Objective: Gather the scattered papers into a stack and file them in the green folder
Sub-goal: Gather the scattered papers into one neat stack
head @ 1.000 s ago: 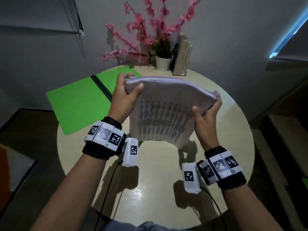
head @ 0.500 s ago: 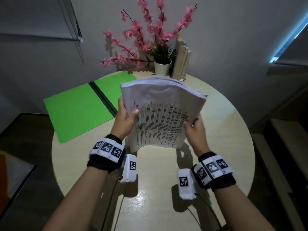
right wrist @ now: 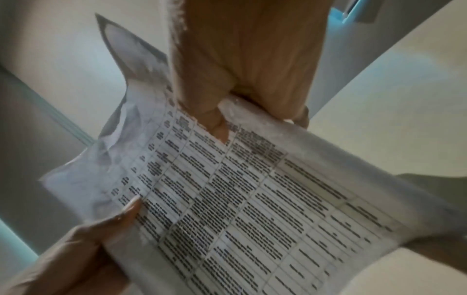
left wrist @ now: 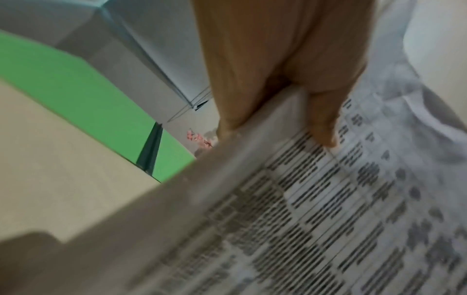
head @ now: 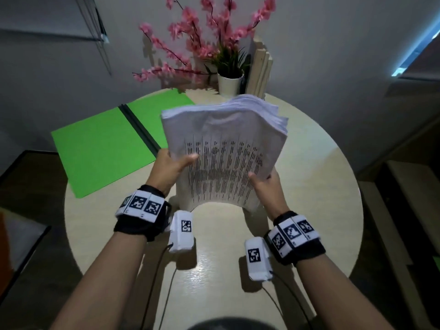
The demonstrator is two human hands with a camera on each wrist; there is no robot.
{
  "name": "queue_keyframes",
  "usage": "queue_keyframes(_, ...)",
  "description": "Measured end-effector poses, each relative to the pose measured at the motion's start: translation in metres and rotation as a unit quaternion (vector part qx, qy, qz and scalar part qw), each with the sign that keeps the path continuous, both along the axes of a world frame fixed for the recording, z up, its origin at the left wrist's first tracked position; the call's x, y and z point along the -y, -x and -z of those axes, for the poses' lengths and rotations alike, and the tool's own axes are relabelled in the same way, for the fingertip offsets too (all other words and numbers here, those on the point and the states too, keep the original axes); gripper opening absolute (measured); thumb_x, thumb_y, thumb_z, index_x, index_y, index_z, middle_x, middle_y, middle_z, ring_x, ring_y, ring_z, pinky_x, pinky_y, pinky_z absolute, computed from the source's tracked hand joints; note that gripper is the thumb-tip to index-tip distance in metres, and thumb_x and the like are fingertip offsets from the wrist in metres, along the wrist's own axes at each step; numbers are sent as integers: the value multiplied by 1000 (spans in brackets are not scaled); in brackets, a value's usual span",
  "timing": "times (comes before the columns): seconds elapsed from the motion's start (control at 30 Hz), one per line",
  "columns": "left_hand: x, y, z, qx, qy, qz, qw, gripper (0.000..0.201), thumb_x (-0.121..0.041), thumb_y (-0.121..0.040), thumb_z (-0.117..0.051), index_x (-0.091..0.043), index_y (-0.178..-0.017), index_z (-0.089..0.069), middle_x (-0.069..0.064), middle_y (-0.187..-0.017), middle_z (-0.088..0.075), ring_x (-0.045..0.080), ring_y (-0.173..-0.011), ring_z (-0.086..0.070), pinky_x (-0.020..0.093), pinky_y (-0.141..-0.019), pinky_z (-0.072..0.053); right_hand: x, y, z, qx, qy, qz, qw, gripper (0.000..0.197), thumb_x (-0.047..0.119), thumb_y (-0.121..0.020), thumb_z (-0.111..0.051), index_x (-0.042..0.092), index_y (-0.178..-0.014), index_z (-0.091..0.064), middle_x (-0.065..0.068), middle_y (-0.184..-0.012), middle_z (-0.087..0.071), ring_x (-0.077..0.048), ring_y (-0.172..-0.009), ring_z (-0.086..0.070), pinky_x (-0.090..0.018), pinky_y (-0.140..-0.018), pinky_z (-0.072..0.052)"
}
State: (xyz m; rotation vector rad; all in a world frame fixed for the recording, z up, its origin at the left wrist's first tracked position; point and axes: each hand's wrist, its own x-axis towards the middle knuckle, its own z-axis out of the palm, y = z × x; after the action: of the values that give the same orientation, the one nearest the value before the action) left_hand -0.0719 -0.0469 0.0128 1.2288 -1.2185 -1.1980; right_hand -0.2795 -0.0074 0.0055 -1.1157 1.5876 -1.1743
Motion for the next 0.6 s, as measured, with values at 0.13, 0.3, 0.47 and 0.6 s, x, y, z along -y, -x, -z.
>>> queue_keyframes(0.13,8,-1,-26,-63,78,-13,995,47,-31,-49,-82,-16,-90,-65,-20,-70,-75,-7,-69,-68,17,-71,-55,7,9,-24,79,54,56,994,33,2,-84,-62,6,-116,-54,-8,-110,-65,-18,-101,-63,-29,-88,-55)
queue_keyframes(0.3,10,-16,-24,-93,26,58,994,101,-50,-31,-87,-7,-116,-55,-9,-89,-75,-2,-81,-70,19,-75,-56,0,21,-33,127,82,4,988,41,-6,-73,-71,4,-110,-58,-6,-101,-65,-5,-86,-66,-19,-76,-54)
queue_keyframes(0.47,7,6,-19,0,-11,-11,1000,36,-25,-63,-79,-16,-95,-65,0,-93,-72,14,-89,-68,47,-100,-48,1,1,-27,102,21,23,994,21,7,-80,-69,-2,-96,-62,-16,-103,-68,-12,-80,-62,-34,-84,-56)
queue_keyframes(0.6,10,-6,-48,-86,83,-11,993,49,-42,-46,-85,-18,-87,-73,-12,-79,-77,1,-78,-71,20,-76,-57,7,8,-54,120,149,9,981,14,4,-74,-72,13,-81,-63,14,-72,-71,-1,-74,-62,-17,-74,-53)
